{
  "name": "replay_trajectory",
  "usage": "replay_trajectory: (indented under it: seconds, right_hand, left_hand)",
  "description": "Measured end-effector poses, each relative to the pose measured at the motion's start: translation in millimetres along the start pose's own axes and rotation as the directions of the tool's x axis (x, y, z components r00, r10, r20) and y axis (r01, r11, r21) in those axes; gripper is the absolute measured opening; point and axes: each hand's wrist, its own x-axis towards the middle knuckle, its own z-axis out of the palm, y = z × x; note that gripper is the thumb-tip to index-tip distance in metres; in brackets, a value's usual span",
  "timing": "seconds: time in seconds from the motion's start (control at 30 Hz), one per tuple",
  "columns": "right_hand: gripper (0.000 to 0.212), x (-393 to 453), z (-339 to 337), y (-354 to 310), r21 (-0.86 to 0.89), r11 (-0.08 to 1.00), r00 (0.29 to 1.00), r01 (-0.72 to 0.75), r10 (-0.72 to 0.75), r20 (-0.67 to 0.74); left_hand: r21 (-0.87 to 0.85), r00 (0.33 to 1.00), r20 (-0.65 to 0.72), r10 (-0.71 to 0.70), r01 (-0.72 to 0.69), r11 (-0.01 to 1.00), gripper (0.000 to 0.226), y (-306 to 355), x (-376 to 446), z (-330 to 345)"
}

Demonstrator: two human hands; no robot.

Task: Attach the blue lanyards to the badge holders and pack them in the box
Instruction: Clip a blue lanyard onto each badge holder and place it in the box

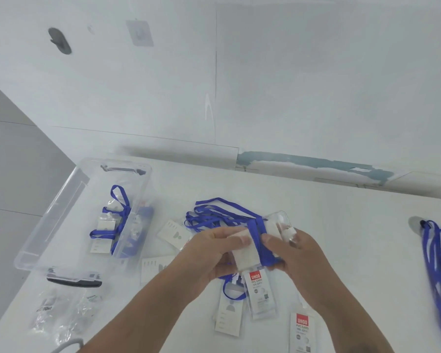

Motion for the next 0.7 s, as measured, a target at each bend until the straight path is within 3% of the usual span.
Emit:
replay_trajectory:
  seconds: [0.1,0.2,0.33,0.4,0.5,0.7]
  right_hand:
    - [0.011,0,-6,-6,-0.19,0.982,0.997,-0.014,0.029,0.073]
    - [0.014,2,-7,-15,-0.328,0.945,0.986,0.002,0.053,0.159]
    - [0.021,2,3,-18,-0.381,0.923,0.987,0.047,0.016,0.159]
    - [0.019,0,14,-17,-0.288,0.955,0.992,0.067,-0.033,0.12]
    - [0.016,-3,36,-12,-0.012,0.998,0.998,0.057,-0.057,-0.007]
    - [0.021,-11,110,-1,0.143,0.988,0.993,0.063,-0.048,-0.105]
  left_hand:
    - [0.26,0.978,-0.109,0.178,-0.145,0.955,0.019,7,0,-8]
    - [0.519,0.957,-0.047,0.287,-0.222,0.825,0.009,13,-5,-12]
    - [0.605,0.955,-0.043,0.292,-0.207,0.769,0.005,13,-11,-20]
    - [0.572,0.953,-0.075,0.292,-0.199,0.796,0.006,13,-14,-27]
    - [0.458,0.93,-0.147,0.335,-0.236,0.857,0.008,16,-21,-45]
    - [0.369,0.864,-0.287,0.413,-0.298,0.88,0.01,25,-38,-106]
